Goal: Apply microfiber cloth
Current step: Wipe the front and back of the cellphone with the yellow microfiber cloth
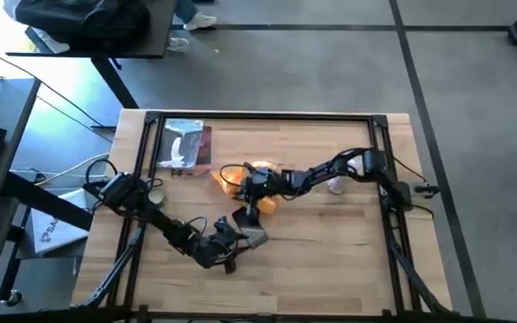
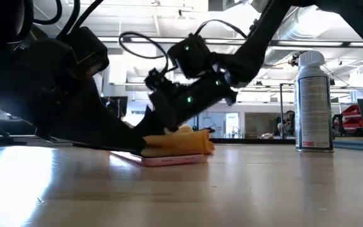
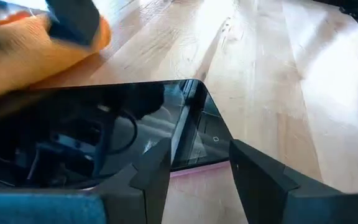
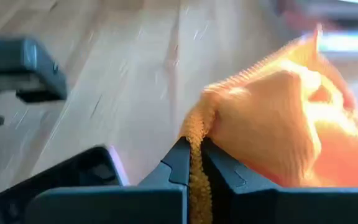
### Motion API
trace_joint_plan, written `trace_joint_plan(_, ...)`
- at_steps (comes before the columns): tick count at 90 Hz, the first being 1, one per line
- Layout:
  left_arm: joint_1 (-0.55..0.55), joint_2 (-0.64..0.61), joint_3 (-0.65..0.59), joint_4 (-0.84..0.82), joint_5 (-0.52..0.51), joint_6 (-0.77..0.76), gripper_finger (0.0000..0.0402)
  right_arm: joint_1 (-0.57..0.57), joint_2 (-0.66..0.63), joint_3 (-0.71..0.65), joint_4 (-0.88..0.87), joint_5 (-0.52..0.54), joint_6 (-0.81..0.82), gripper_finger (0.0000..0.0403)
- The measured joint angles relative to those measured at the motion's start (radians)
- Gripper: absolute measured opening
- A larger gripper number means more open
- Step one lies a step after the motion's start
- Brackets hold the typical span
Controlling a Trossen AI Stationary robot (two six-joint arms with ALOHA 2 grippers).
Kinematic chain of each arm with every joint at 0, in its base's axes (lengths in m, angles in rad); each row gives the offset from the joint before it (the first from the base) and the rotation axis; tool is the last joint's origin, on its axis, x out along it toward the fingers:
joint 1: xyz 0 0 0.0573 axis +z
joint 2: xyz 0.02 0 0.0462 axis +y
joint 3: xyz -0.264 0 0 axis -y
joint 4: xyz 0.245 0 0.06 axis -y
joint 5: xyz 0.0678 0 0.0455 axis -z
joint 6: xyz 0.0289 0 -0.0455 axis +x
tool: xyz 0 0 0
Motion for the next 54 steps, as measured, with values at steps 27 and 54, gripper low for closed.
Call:
trace_joint_plan(27,-0.011,0.001,0.000,-0.004,0.003,-0.007,0.0145,0.081,-0.022,0.001,-0.075,-0.177,-0.039,0.0000)
trace_joint_plan(54,-0.012,0.001,-0.001,-0.013,0.002,-0.011,0.0145,0.113,0.078,0.004,0.026,-0.148,0.012,0.0000)
